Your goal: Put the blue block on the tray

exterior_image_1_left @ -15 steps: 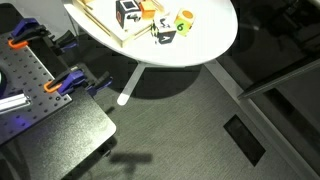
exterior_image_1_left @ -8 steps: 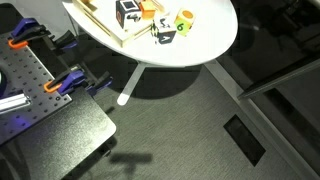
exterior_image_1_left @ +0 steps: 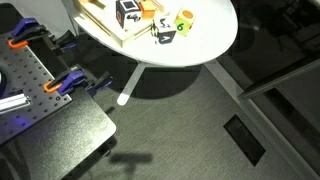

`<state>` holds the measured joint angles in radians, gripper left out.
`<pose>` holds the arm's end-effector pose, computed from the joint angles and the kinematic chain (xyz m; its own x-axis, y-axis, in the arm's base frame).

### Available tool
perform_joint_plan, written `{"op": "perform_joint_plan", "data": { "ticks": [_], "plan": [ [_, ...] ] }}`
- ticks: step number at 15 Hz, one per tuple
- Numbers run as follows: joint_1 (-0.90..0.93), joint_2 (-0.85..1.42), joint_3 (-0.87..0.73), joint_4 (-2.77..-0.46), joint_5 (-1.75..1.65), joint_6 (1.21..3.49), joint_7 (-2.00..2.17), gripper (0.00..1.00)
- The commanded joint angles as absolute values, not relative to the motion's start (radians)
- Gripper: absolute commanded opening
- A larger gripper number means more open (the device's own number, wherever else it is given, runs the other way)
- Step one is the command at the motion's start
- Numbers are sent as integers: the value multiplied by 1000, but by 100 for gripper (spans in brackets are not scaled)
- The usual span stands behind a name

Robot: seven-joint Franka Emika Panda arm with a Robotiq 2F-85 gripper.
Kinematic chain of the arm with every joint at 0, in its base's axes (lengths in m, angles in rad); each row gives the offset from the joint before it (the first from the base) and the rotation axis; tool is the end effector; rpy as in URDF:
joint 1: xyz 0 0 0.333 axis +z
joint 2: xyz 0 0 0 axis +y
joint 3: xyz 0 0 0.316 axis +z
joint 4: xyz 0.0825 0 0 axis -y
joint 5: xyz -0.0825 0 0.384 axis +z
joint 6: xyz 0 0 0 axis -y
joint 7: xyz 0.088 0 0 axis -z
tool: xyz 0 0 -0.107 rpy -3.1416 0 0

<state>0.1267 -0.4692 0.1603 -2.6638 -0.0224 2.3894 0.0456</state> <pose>0.3823 0.1109 0.4046 0.9501 0.2468 0.1906 0.2352 -0.9685 0.0816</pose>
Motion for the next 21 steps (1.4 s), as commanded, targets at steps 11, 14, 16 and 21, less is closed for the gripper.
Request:
{"op": "perform_joint_plan", "data": {
  "ticks": [11,14,16,21],
  "plan": [
    [165,-38,103,-2269,111,2154,-173,100],
    [159,33,111,-2213,84,2147,-137,100],
    [158,73,113,-2189,63,2169,-110,100],
    [157,145,112,-2134,48,2152,-77,100]
  ]
}}
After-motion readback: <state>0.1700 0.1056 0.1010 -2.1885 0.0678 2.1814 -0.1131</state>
